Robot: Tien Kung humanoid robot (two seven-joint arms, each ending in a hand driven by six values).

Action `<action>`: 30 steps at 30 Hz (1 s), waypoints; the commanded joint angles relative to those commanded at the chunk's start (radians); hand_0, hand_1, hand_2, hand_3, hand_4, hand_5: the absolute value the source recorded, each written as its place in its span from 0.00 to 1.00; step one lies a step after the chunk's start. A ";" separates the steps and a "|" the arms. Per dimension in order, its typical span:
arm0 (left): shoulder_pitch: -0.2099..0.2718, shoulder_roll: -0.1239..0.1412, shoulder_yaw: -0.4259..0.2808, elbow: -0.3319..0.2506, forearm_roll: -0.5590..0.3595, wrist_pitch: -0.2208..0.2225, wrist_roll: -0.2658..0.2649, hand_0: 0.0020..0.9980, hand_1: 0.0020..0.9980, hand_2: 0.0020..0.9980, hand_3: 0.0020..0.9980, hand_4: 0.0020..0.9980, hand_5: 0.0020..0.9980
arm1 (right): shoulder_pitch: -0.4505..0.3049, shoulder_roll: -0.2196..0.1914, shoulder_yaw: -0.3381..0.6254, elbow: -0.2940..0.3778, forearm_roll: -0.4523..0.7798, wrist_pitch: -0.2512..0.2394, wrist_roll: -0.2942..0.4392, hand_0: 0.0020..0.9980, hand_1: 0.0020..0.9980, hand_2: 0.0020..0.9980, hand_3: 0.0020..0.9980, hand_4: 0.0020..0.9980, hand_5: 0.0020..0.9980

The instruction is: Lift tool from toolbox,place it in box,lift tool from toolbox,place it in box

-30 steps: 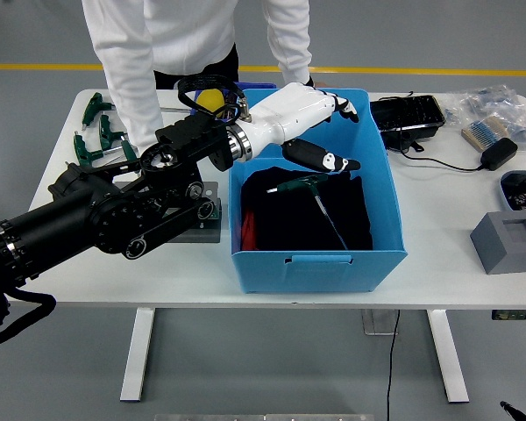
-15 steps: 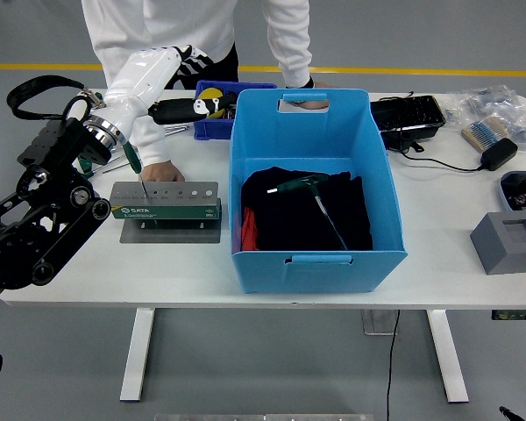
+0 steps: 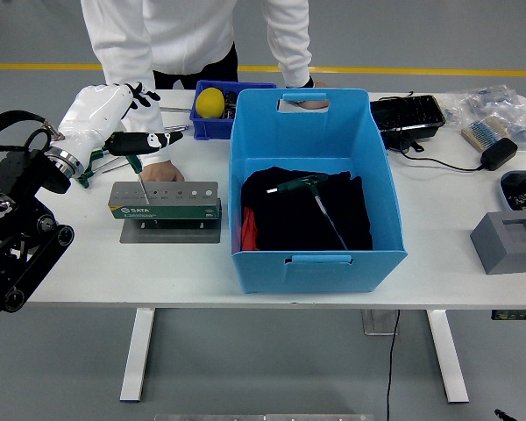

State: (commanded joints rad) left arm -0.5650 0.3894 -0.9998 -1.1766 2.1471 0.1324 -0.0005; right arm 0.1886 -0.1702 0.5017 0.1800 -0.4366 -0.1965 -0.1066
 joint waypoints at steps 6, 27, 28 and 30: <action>-0.099 0.085 0.210 0.039 -0.018 -0.044 -0.025 0.65 0.70 0.72 0.69 1.00 0.76 | -0.004 0.001 -0.005 0.000 0.004 0.000 -0.002 0.62 0.60 0.67 0.57 0.83 0.69; -0.290 0.122 0.601 0.195 -0.060 -0.101 -0.090 0.78 0.73 0.73 0.57 1.00 0.77 | -0.002 0.002 -0.027 0.001 0.025 0.001 0.000 0.62 0.60 0.68 0.57 0.83 0.69; -0.297 0.121 0.608 0.203 -0.058 -0.101 -0.091 0.79 0.72 0.72 0.53 1.00 0.78 | -0.001 0.002 -0.028 0.001 0.026 0.001 0.000 0.62 0.60 0.68 0.57 0.83 0.69; -0.309 0.120 0.622 0.216 -0.053 -0.100 -0.092 0.79 0.72 0.72 0.53 1.00 0.78 | 0.001 0.001 -0.031 0.001 0.029 0.001 0.000 0.62 0.60 0.68 0.57 0.83 0.69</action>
State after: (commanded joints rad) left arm -0.8745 0.5090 -0.3774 -0.9607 2.0945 0.0322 -0.0923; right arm 0.1892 -0.1689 0.4711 0.1808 -0.4076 -0.1953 -0.1063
